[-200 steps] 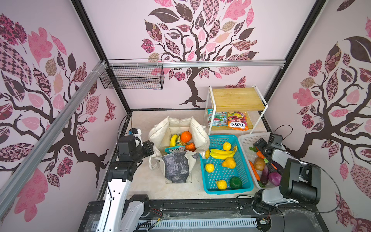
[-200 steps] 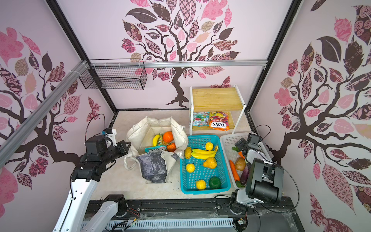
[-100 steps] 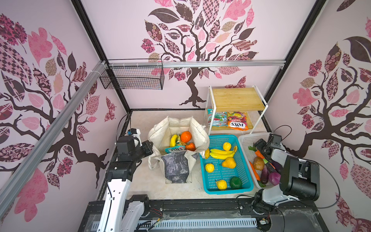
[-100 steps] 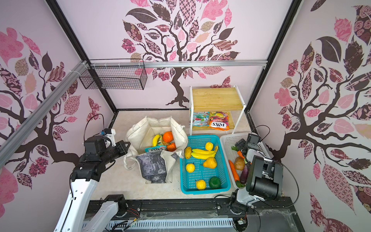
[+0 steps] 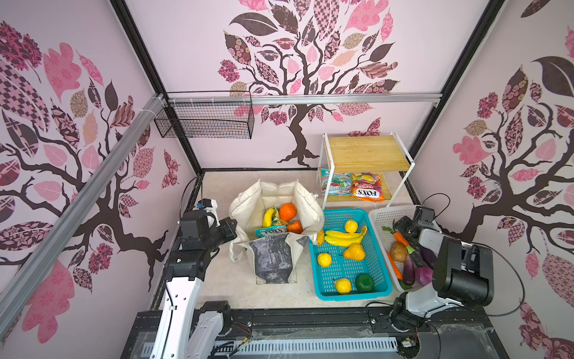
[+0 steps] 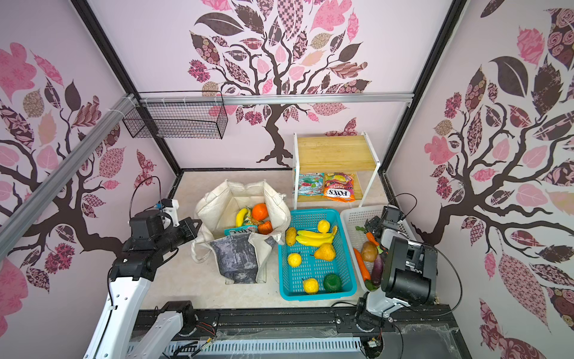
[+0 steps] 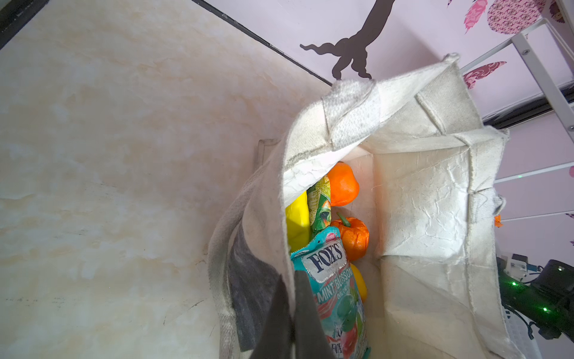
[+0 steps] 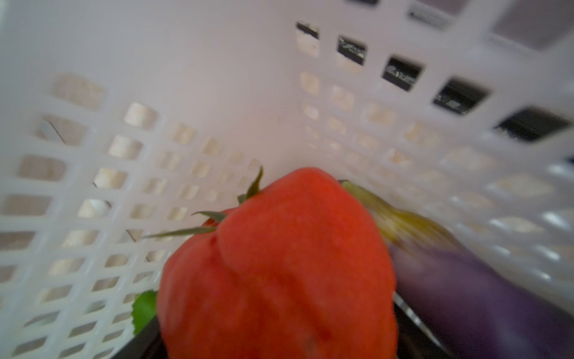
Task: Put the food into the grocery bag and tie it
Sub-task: 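Close the right gripper on the red tomato and lift it, then carry the red tomato with the right gripper toward the tote bag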
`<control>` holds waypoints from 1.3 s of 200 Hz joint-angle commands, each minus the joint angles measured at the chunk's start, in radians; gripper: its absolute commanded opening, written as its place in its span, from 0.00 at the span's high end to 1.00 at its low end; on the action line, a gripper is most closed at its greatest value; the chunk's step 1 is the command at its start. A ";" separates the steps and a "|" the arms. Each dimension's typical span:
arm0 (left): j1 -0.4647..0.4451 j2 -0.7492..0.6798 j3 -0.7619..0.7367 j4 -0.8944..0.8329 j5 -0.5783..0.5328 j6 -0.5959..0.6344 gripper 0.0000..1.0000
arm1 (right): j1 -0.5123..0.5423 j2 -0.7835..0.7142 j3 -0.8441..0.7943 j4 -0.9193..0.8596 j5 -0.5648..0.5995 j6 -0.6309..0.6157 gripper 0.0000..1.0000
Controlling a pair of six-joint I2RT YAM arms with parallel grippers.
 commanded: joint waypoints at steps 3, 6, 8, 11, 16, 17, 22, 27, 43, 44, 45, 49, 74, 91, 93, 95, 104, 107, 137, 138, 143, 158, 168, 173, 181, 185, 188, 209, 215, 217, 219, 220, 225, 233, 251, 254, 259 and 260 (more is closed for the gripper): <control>0.007 -0.014 -0.026 0.024 0.001 0.009 1.00 | 0.001 -0.074 -0.009 -0.028 -0.001 -0.009 0.28; 0.006 -0.015 -0.027 0.024 0.001 0.009 1.00 | 0.001 -0.083 -0.011 -0.030 -0.001 -0.010 0.28; 0.005 -0.015 -0.027 0.025 0.001 0.009 1.00 | 0.002 -0.089 -0.012 -0.031 0.000 -0.011 0.28; 0.007 -0.016 -0.026 0.024 0.001 0.009 1.00 | 0.001 -0.098 -0.015 -0.033 0.001 -0.010 0.28; 0.007 -0.016 -0.026 0.024 0.001 0.009 1.00 | 0.002 -0.113 -0.017 -0.036 0.007 -0.012 0.28; 0.008 -0.016 -0.027 0.024 0.001 0.009 1.00 | 0.001 -0.116 -0.017 -0.038 0.007 -0.012 0.28; 0.007 -0.017 -0.027 0.024 0.001 0.009 1.00 | 0.001 -0.131 -0.019 -0.043 0.010 -0.012 0.28; 0.006 -0.015 -0.027 0.024 0.000 0.009 1.00 | 0.001 -0.145 -0.021 -0.050 0.009 -0.012 0.28; 0.006 -0.015 -0.026 0.024 -0.001 0.010 1.00 | 0.005 -0.201 -0.037 -0.067 -0.007 -0.006 0.28; 0.006 -0.015 -0.026 0.024 -0.001 0.009 1.00 | 0.005 -0.205 -0.038 -0.067 -0.008 -0.006 0.28; 0.007 -0.015 -0.026 0.024 -0.001 0.009 1.00 | 0.006 -0.208 -0.041 -0.067 -0.010 -0.006 0.28; 0.007 -0.015 -0.027 0.024 -0.001 0.010 1.00 | 0.009 -0.223 -0.050 -0.064 -0.014 -0.006 0.28; 0.007 -0.016 -0.027 0.024 0.001 0.009 1.00 | 0.034 -0.308 -0.078 -0.094 -0.028 -0.011 0.29; 0.008 -0.017 -0.028 0.026 0.001 0.009 1.00 | 0.070 -0.364 -0.083 -0.131 -0.036 -0.017 0.29; 0.007 -0.016 -0.028 0.026 0.002 0.009 1.00 | 0.077 -0.370 -0.083 -0.135 -0.036 -0.019 0.29; 0.006 -0.016 -0.028 0.026 0.002 0.009 1.00 | 0.083 -0.376 -0.083 -0.140 -0.034 -0.021 0.29; 0.006 -0.015 -0.028 0.027 0.003 0.009 1.00 | 0.114 -0.407 -0.081 -0.168 -0.024 -0.029 0.28; 0.007 -0.015 -0.028 0.026 0.003 0.009 1.00 | 0.125 -0.418 -0.079 -0.178 -0.021 -0.030 0.28; 0.007 -0.014 -0.028 0.026 0.005 0.009 1.00 | 0.213 -0.525 -0.068 -0.247 -0.024 -0.030 0.28; 0.007 -0.014 -0.027 0.026 0.005 0.009 1.00 | 0.215 -0.528 -0.064 -0.251 -0.024 -0.030 0.28; 0.007 -0.014 -0.028 0.026 0.006 0.009 1.00 | 0.222 -0.543 -0.060 -0.264 -0.026 -0.033 0.28; 0.007 -0.013 -0.028 0.026 0.007 0.010 1.00 | 0.230 -0.582 -0.042 -0.303 -0.061 -0.038 0.27; 0.007 -0.013 -0.028 0.026 0.007 0.009 1.00 | 0.234 -0.606 -0.034 -0.324 -0.089 -0.039 0.27; 0.006 -0.012 -0.028 0.026 0.007 0.009 1.00 | 0.238 -0.619 -0.033 -0.331 -0.104 -0.042 0.27; 0.006 -0.012 -0.028 0.025 0.006 0.009 1.00 | 0.245 -0.634 -0.026 -0.349 -0.119 -0.048 0.27; 0.006 -0.012 -0.028 0.025 0.006 0.010 1.00 | 0.249 -0.640 -0.022 -0.361 -0.127 -0.051 0.27; 0.007 -0.012 -0.028 0.026 0.007 0.009 1.00 | 0.251 -0.645 -0.019 -0.368 -0.135 -0.055 0.27; 0.006 -0.010 -0.027 0.024 0.007 0.010 1.00 | 0.262 -0.694 -0.008 -0.401 -0.210 -0.054 0.28; 0.007 -0.009 -0.028 0.026 0.008 0.009 1.00 | 0.269 -0.708 -0.005 -0.411 -0.231 -0.053 0.28; 0.007 -0.008 -0.028 0.026 0.009 0.009 1.00 | 0.272 -0.712 -0.004 -0.415 -0.235 -0.051 0.28; 0.007 -0.008 -0.028 0.026 0.010 0.009 1.00 | 0.276 -0.715 -0.001 -0.419 -0.239 -0.050 0.28; 0.007 -0.009 -0.028 0.026 0.010 0.009 1.00 | 0.278 -0.718 -0.001 -0.421 -0.240 -0.050 0.28; 0.007 -0.008 -0.029 0.026 0.011 0.010 1.00 | 0.292 -0.726 0.004 -0.430 -0.245 -0.050 0.28; 0.007 -0.006 -0.028 0.026 0.013 0.010 1.00 | 0.326 -0.737 0.013 -0.439 -0.245 -0.050 0.28; 0.006 -0.003 -0.028 0.026 0.014 0.010 1.00 | 0.435 -0.743 0.046 -0.467 -0.220 -0.049 0.28; 0.007 -0.003 -0.028 0.026 0.014 0.010 1.00 | 0.454 -0.741 0.052 -0.471 -0.213 -0.046 0.28; 0.008 -0.002 -0.029 0.025 0.014 0.012 1.00 | 0.491 -0.742 0.062 -0.476 -0.195 -0.042 0.28; 0.006 -0.002 -0.028 0.025 0.014 0.012 1.00 | 0.500 -0.742 0.064 -0.476 -0.192 -0.041 0.28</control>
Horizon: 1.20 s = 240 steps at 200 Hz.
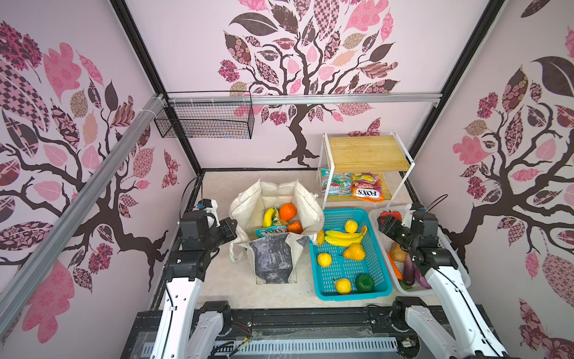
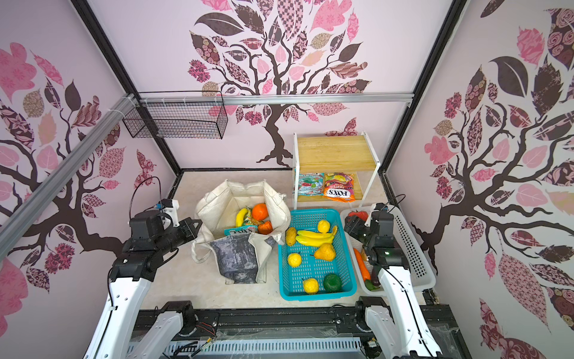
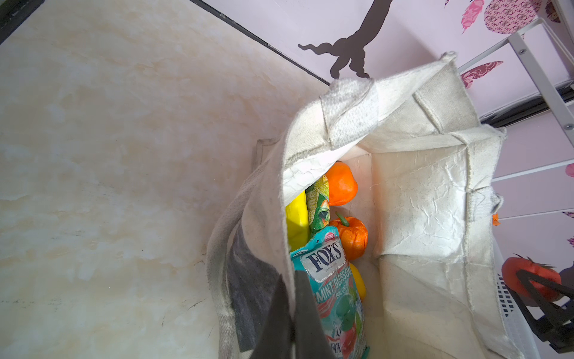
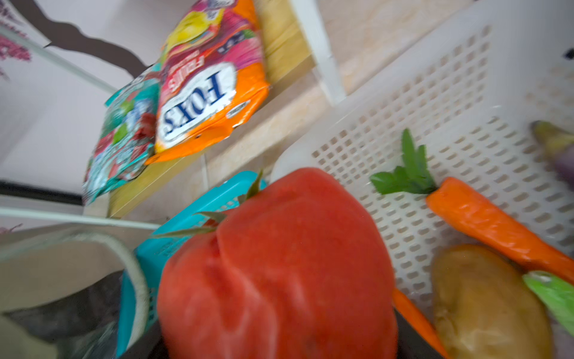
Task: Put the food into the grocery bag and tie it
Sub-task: 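Carry the red tomato with the right gripper toward the tote bag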
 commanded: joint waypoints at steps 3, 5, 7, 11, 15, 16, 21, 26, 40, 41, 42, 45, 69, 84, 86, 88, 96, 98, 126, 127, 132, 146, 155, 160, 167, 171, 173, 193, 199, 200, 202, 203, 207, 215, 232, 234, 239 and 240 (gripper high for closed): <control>0.007 0.000 -0.025 0.022 0.007 0.010 1.00 | 0.148 -0.009 0.083 -0.060 0.018 -0.001 0.28; 0.007 0.000 -0.024 0.021 0.007 0.010 1.00 | 0.165 -0.008 0.086 -0.059 0.024 0.003 0.28; 0.006 0.000 -0.024 0.021 0.007 0.011 1.00 | 0.179 -0.008 0.089 -0.059 0.034 0.006 0.28; 0.007 0.000 -0.024 0.021 0.007 0.011 1.00 | 0.211 -0.009 0.094 -0.057 0.050 0.010 0.28; 0.007 0.000 -0.024 0.021 0.007 0.011 1.00 | 0.243 -0.009 0.101 -0.056 0.066 0.017 0.28; 0.007 -0.001 -0.024 0.021 0.007 0.010 1.00 | 0.253 -0.009 0.103 -0.055 0.069 0.018 0.28; 0.007 -0.001 -0.024 0.021 0.005 0.010 1.00 | 0.293 -0.006 0.111 -0.052 0.086 0.027 0.28; 0.007 0.001 -0.023 0.021 0.005 0.009 1.00 | 0.333 -0.002 0.121 -0.048 0.102 0.035 0.28; 0.006 0.003 -0.025 0.022 0.006 0.009 1.00 | 0.454 0.022 0.153 -0.040 0.159 0.053 0.28; 0.005 0.003 -0.025 0.022 0.006 0.009 1.00 | 0.462 0.025 0.155 -0.040 0.164 0.054 0.28; 0.006 0.003 -0.025 0.021 0.007 0.009 1.00 | 0.470 0.027 0.158 -0.040 0.169 0.055 0.28; 0.006 0.003 -0.025 0.021 0.008 0.009 1.00 | 0.489 0.032 0.164 -0.039 0.179 0.056 0.28; 0.005 0.005 -0.025 0.021 0.009 0.010 1.00 | 0.673 0.117 0.249 -0.030 0.265 0.061 0.28; 0.005 0.002 -0.025 0.024 0.016 0.009 1.00 | 0.729 0.171 0.298 0.007 0.250 0.070 0.28; 0.005 0.002 -0.025 0.024 0.016 0.009 1.00 | 0.736 0.178 0.303 0.015 0.246 0.070 0.28; 0.005 0.000 -0.025 0.025 0.017 0.009 1.00 | 0.740 0.185 0.307 0.023 0.241 0.072 0.28; 0.006 -0.001 -0.026 0.026 0.016 0.009 1.00 | 0.758 0.212 0.327 0.052 0.229 0.076 0.28; 0.005 -0.003 -0.026 0.026 0.016 0.009 1.00 | 0.762 0.220 0.332 0.058 0.227 0.077 0.28; 0.005 0.003 -0.026 0.030 0.031 0.008 1.00 | 0.823 0.384 0.495 -0.002 0.232 0.049 0.28; 0.005 0.003 -0.026 0.030 0.032 0.009 1.00 | 0.825 0.390 0.500 -0.004 0.236 0.047 0.28; 0.006 0.003 -0.026 0.029 0.035 0.009 1.00 | 0.839 0.417 0.526 -0.010 0.251 0.040 0.28; 0.005 0.002 -0.025 0.030 0.037 0.009 1.00 | 0.856 0.487 0.584 -0.010 0.238 0.031 0.27; 0.005 -0.002 -0.027 0.031 0.039 0.008 1.00 | 0.862 0.529 0.611 0.008 0.213 0.028 0.27; 0.005 -0.002 -0.028 0.032 0.039 0.008 1.00 | 0.863 0.551 0.627 0.016 0.206 0.028 0.27; 0.006 -0.003 -0.028 0.033 0.039 0.006 1.00 | 0.870 0.584 0.652 0.020 0.199 0.027 0.27; 0.006 -0.003 -0.028 0.033 0.039 0.007 1.00 | 0.878 0.603 0.666 0.022 0.198 0.021 0.27; 0.005 -0.004 -0.028 0.033 0.040 0.007 1.00 | 0.881 0.612 0.674 0.023 0.197 0.016 0.27; 0.006 -0.003 -0.028 0.034 0.046 0.007 1.00 | 0.906 0.723 0.773 -0.012 0.198 -0.014 0.27; 0.006 -0.003 -0.028 0.034 0.049 0.007 1.00 | 0.910 0.761 0.817 -0.048 0.195 -0.020 0.27; 0.005 -0.004 -0.026 0.034 0.049 0.008 1.00 | 0.911 0.766 0.825 -0.055 0.195 -0.021 0.27; 0.006 -0.004 -0.028 0.034 0.050 0.008 1.00 | 0.911 0.780 0.840 -0.071 0.195 -0.023 0.27; 0.005 -0.004 -0.028 0.033 0.051 0.007 1.00 | 0.912 0.786 0.846 -0.076 0.195 -0.024 0.27; 0.005 -0.006 -0.027 0.036 0.054 0.007 1.00 | 0.912 0.809 0.874 -0.102 0.196 -0.029 0.27; 0.006 -0.008 -0.028 0.038 0.056 0.007 1.00 | 0.915 0.852 0.918 -0.136 0.198 -0.039 0.26; 0.006 -0.008 -0.030 0.042 0.059 0.007 1.00 | 0.916 0.929 0.968 -0.158 0.163 -0.052 0.26; 0.006 -0.008 -0.030 0.042 0.060 0.007 1.00 | 0.916 0.937 0.971 -0.156 0.160 -0.052 0.26; 0.005 -0.008 -0.030 0.042 0.062 0.007 1.00 | 0.917 0.955 0.978 -0.156 0.150 -0.052 0.26; 0.005 -0.008 -0.030 0.042 0.062 0.006 1.00 | 0.917 0.957 0.979 -0.155 0.148 -0.052 0.26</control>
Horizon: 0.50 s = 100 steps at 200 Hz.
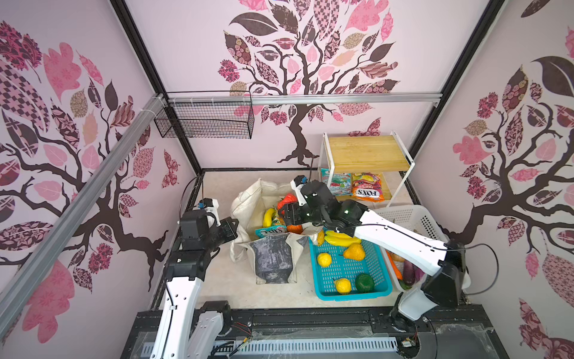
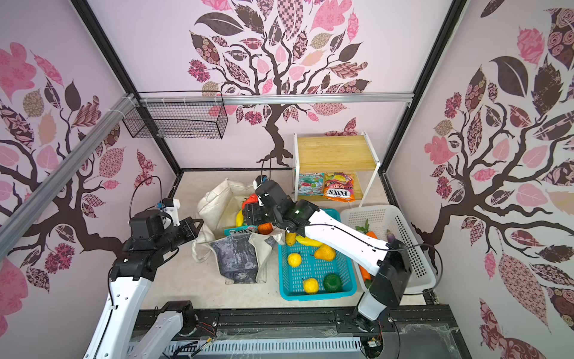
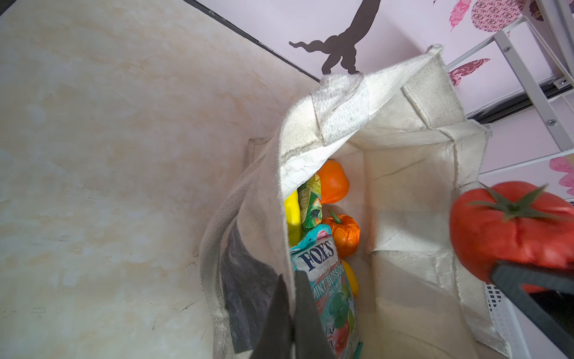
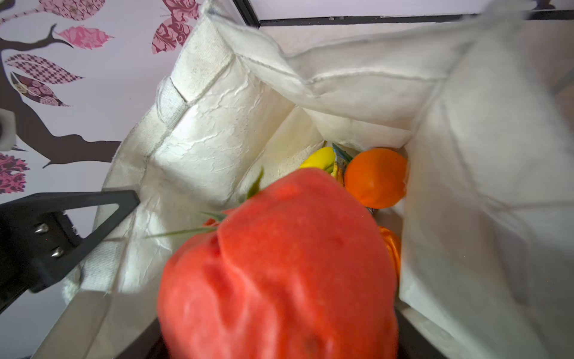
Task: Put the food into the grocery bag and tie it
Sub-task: 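Carry the red tomato with the right gripper toward the tote bag, then lower the red tomato into the tote and open the right gripper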
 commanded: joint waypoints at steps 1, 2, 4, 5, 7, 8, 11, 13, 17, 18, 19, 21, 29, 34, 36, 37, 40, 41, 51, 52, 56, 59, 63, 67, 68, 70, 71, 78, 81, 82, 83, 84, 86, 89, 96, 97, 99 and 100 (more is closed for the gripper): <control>0.005 -0.009 -0.029 0.030 0.023 0.007 1.00 | 0.008 0.089 0.070 -0.082 -0.043 -0.034 0.26; 0.005 -0.008 -0.029 0.030 0.023 0.007 1.00 | 0.008 0.093 0.071 -0.082 -0.044 -0.032 0.26; 0.005 -0.008 -0.028 0.030 0.024 0.006 1.00 | 0.008 0.100 0.074 -0.082 -0.048 -0.031 0.26; 0.005 -0.008 -0.028 0.029 0.024 0.006 1.00 | 0.008 0.103 0.076 -0.082 -0.049 -0.030 0.26; 0.005 -0.007 -0.028 0.030 0.024 0.006 1.00 | 0.008 0.110 0.079 -0.083 -0.052 -0.030 0.26; 0.005 -0.006 -0.028 0.030 0.025 0.006 1.00 | 0.008 0.113 0.079 -0.083 -0.053 -0.029 0.26; 0.005 -0.006 -0.028 0.028 0.025 0.006 1.00 | 0.008 0.122 0.082 -0.084 -0.057 -0.029 0.26; 0.004 -0.006 -0.028 0.027 0.023 0.007 1.00 | 0.009 0.126 0.083 -0.085 -0.057 -0.029 0.26; 0.005 -0.006 -0.028 0.027 0.023 0.007 1.00 | 0.010 0.136 0.083 -0.083 -0.059 -0.030 0.26; 0.004 -0.006 -0.028 0.028 0.023 0.007 1.00 | 0.010 0.138 0.082 -0.082 -0.059 -0.030 0.26; 0.005 -0.006 -0.028 0.028 0.023 0.007 1.00 | 0.009 0.140 0.082 -0.082 -0.060 -0.030 0.26; 0.004 -0.006 -0.029 0.028 0.023 0.007 1.00 | 0.009 0.144 0.080 -0.081 -0.059 -0.028 0.26; 0.005 -0.005 -0.028 0.027 0.022 0.007 1.00 | 0.010 0.158 0.076 -0.078 -0.058 -0.024 0.26; 0.005 -0.005 -0.028 0.028 0.022 0.006 1.00 | 0.011 0.167 0.076 -0.076 -0.058 -0.022 0.26; 0.004 -0.005 -0.028 0.027 0.022 0.007 1.00 | 0.011 0.170 0.074 -0.077 -0.059 -0.022 0.25; 0.004 -0.005 -0.028 0.027 0.022 0.007 1.00 | 0.012 0.173 0.073 -0.077 -0.059 -0.022 0.25; 0.004 -0.004 -0.028 0.027 0.022 0.007 1.00 | 0.011 0.175 0.071 -0.076 -0.059 -0.023 0.25; 0.005 -0.005 -0.029 0.027 0.022 0.007 1.00 | 0.011 0.177 0.070 -0.076 -0.060 -0.023 0.25; 0.005 -0.003 -0.029 0.027 0.022 0.007 1.00 | 0.011 0.189 0.060 -0.071 -0.061 -0.022 0.24; 0.006 -0.003 -0.029 0.027 0.022 0.007 1.00 | 0.011 0.192 0.059 -0.071 -0.061 -0.022 0.24; 0.004 -0.003 -0.028 0.027 0.022 0.007 1.00 | 0.011 0.196 0.055 -0.070 -0.059 -0.022 0.23; 0.005 -0.003 -0.028 0.027 0.023 0.007 1.00 | 0.012 0.201 0.051 -0.070 -0.057 -0.023 0.23; 0.005 -0.003 -0.028 0.027 0.023 0.007 1.00 | 0.011 0.207 0.049 -0.072 -0.053 -0.022 0.22; 0.005 -0.002 -0.028 0.028 0.023 0.006 1.00 | 0.011 0.212 0.046 -0.074 -0.047 -0.022 0.21; 0.005 -0.002 -0.028 0.028 0.023 0.006 1.00 | 0.012 0.213 0.045 -0.073 -0.045 -0.022 0.21; 0.005 -0.002 -0.028 0.028 0.023 0.006 1.00 | 0.011 0.214 0.044 -0.075 -0.040 -0.022 0.21; 0.005 -0.002 -0.029 0.027 0.023 0.006 1.00 | 0.011 0.217 0.044 -0.076 -0.038 -0.022 0.20; 0.004 0.000 -0.028 0.028 0.023 0.006 1.00 | 0.011 0.222 0.042 -0.084 -0.021 -0.022 0.18; 0.006 0.001 -0.028 0.029 0.023 0.007 1.00 | 0.011 0.225 0.042 -0.088 -0.014 -0.023 0.17; 0.006 0.001 -0.028 0.029 0.023 0.007 1.00 | 0.011 0.225 0.041 -0.089 -0.011 -0.022 0.17; 0.005 0.001 -0.028 0.028 0.023 0.006 1.00 | 0.011 0.226 0.040 -0.089 -0.009 -0.023 0.17; 0.004 0.001 -0.029 0.028 0.023 0.007 1.00 | 0.011 0.227 0.040 -0.090 -0.006 -0.022 0.17; 0.005 0.002 -0.028 0.027 0.023 0.007 1.00 | 0.011 0.228 0.040 -0.091 -0.002 -0.023 0.16; 0.005 0.002 -0.027 0.026 0.023 0.007 1.00 | 0.011 0.229 0.039 -0.092 0.005 -0.022 0.16; 0.005 0.002 -0.028 0.028 0.023 0.006 1.00 | 0.012 0.230 0.037 -0.093 0.013 -0.023 0.15; 0.005 0.002 -0.028 0.028 0.023 0.006 1.00 | 0.011 0.230 0.037 -0.094 0.015 -0.022 0.15; 0.005 0.003 -0.028 0.027 0.023 0.006 1.00 | 0.012 0.229 0.037 -0.094 0.016 -0.023 0.15; 0.005 0.003 -0.028 0.027 0.023 0.007 1.00 | 0.011 0.229 0.037 -0.093 0.016 -0.023 0.15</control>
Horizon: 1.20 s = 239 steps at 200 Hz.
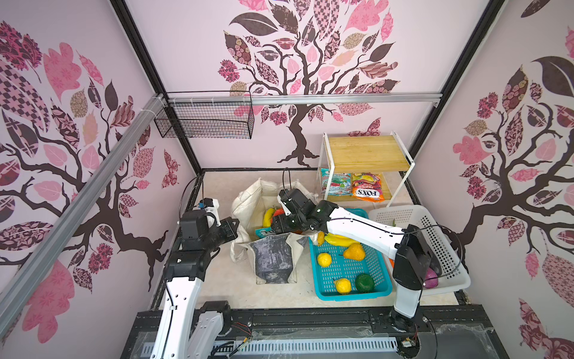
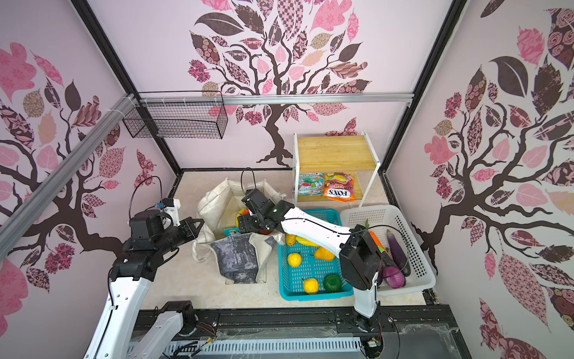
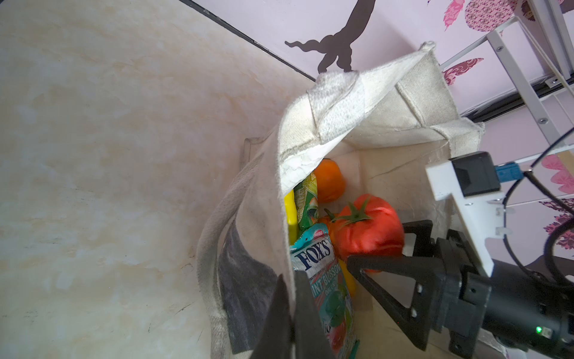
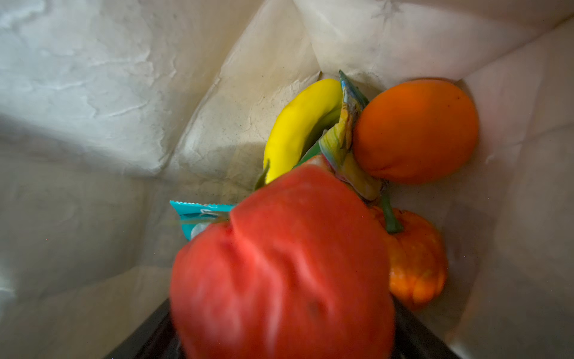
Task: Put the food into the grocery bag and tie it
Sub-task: 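Lower the red tomato into the tote and open the right gripper, then move the right gripper to the tote handle nearest the teal basket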
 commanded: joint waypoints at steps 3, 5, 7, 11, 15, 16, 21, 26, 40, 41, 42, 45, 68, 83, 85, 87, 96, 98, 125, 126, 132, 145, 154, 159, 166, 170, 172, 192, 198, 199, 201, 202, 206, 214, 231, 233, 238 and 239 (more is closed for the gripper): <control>0.004 0.002 -0.028 0.023 0.011 0.007 1.00 | 0.004 0.027 0.001 -0.033 0.047 -0.005 0.14; 0.004 0.002 -0.028 0.023 0.011 0.007 1.00 | 0.004 0.027 0.001 -0.033 0.047 -0.005 0.14; 0.004 0.003 -0.028 0.023 0.011 0.007 1.00 | 0.004 0.025 0.000 -0.032 0.046 -0.005 0.13; 0.005 0.003 -0.028 0.023 0.011 0.007 1.00 | 0.004 0.024 0.000 -0.030 0.045 -0.006 0.12; 0.004 0.004 -0.028 0.023 0.013 0.007 1.00 | 0.004 0.022 0.000 -0.030 0.043 -0.006 0.11; 0.005 0.005 -0.028 0.023 0.013 0.007 1.00 | 0.005 0.021 0.000 -0.030 0.042 -0.007 0.11; 0.004 0.004 -0.028 0.023 0.015 0.007 1.00 | 0.004 0.016 0.000 -0.027 0.041 -0.005 0.10; 0.004 0.003 -0.028 0.023 0.016 0.007 1.00 | 0.004 0.009 -0.001 -0.024 0.040 -0.005 0.08; 0.004 0.004 -0.028 0.023 0.011 0.007 1.00 | 0.004 -0.015 -0.007 -0.012 0.033 -0.004 0.05; 0.005 0.004 -0.028 0.023 0.010 0.007 1.00 | 0.004 -0.018 -0.007 -0.012 0.033 -0.004 0.05; 0.005 0.005 -0.028 0.023 0.010 0.007 1.00 | 0.004 -0.021 -0.008 -0.010 0.033 -0.004 0.04; 0.004 0.003 -0.028 0.023 0.009 0.006 1.00 | 0.004 -0.029 -0.010 -0.007 0.032 -0.004 0.01; 0.004 0.005 -0.028 0.022 0.004 0.007 1.00 | 0.004 -0.112 -0.054 0.043 0.011 0.001 0.00; 0.004 0.008 -0.028 0.021 0.004 0.006 1.00 | 0.004 -0.182 -0.104 0.093 0.003 0.013 0.00; 0.004 0.007 -0.028 0.021 0.004 0.007 1.00 | 0.004 -0.193 -0.110 0.098 0.003 0.014 0.00; 0.005 0.009 -0.028 0.021 0.004 0.007 1.00 | 0.004 -0.203 -0.116 0.105 0.003 0.015 0.00; 0.004 0.011 -0.028 0.021 0.004 0.006 1.00 | 0.005 -0.248 -0.147 0.131 0.002 0.022 0.00; 0.005 0.010 -0.028 0.020 0.003 0.007 1.00 | 0.004 -0.257 -0.154 0.137 0.003 0.024 0.00; 0.004 0.006 -0.028 0.020 -0.007 0.006 1.00 | 0.005 -0.379 -0.257 0.209 0.004 0.032 0.00; 0.004 0.006 -0.028 0.020 -0.008 0.006 1.00 | 0.004 -0.382 -0.258 0.209 0.005 0.032 0.00; 0.004 0.006 -0.028 0.018 -0.011 0.007 1.00 | 0.004 -0.407 -0.274 0.207 0.015 0.032 0.00; 0.004 0.005 -0.026 0.013 -0.026 0.007 1.00 | 0.003 -0.457 -0.308 0.193 0.041 0.037 0.00; 0.005 0.002 -0.024 0.005 -0.046 0.007 1.00 | 0.002 -0.502 -0.343 0.191 0.063 0.043 0.00; 0.004 -0.001 -0.023 0.003 -0.059 0.005 1.00 | 0.000 -0.527 -0.367 0.198 0.075 0.047 0.00; 0.004 -0.006 -0.023 0.001 -0.076 0.002 1.00 | -0.008 -0.568 -0.400 0.208 0.082 0.055 0.00; 0.004 -0.010 -0.023 -0.002 -0.085 -0.003 1.00 | -0.017 -0.590 -0.418 0.213 0.082 0.061 0.00; 0.005 -0.012 -0.024 -0.003 -0.091 -0.004 1.00 | -0.023 -0.600 -0.429 0.213 0.080 0.066 0.00; 0.004 -0.025 -0.018 -0.032 -0.191 -0.022 1.00 | -0.098 -0.702 -0.523 0.224 0.012 0.097 0.00; 0.003 -0.025 -0.013 -0.047 -0.224 -0.029 1.00 | -0.129 -0.730 -0.555 0.230 -0.010 0.112 0.01; 0.003 -0.025 -0.013 -0.051 -0.231 -0.032 1.00 | -0.133 -0.735 -0.560 0.230 -0.013 0.115 0.02; 0.004 -0.024 -0.011 -0.056 -0.249 -0.035 1.00 | -0.143 -0.743 -0.570 0.232 -0.018 0.122 0.02; 0.004 -0.023 -0.008 -0.058 -0.256 -0.035 1.00 | -0.148 -0.747 -0.575 0.233 -0.021 0.124 0.03; 0.004 -0.023 -0.004 -0.071 -0.280 -0.041 1.00 | -0.164 -0.760 -0.596 0.234 -0.027 0.134 0.04; 0.005 -0.022 0.001 -0.085 -0.317 -0.052 1.00 | -0.186 -0.783 -0.626 0.231 -0.026 0.143 0.08; 0.005 -0.021 0.002 -0.098 -0.365 -0.072 1.00 | -0.191 -0.807 -0.667 0.216 0.006 0.138 0.16; 0.005 -0.021 0.002 -0.099 -0.366 -0.071 1.00 | -0.190 -0.807 -0.669 0.217 0.009 0.138 0.17; 0.004 -0.020 0.001 -0.100 -0.369 -0.073 1.00 | -0.191 -0.808 -0.680 0.217 0.012 0.142 0.20; 0.004 -0.020 0.002 -0.101 -0.369 -0.074 1.00 | -0.190 -0.807 -0.682 0.217 0.012 0.143 0.20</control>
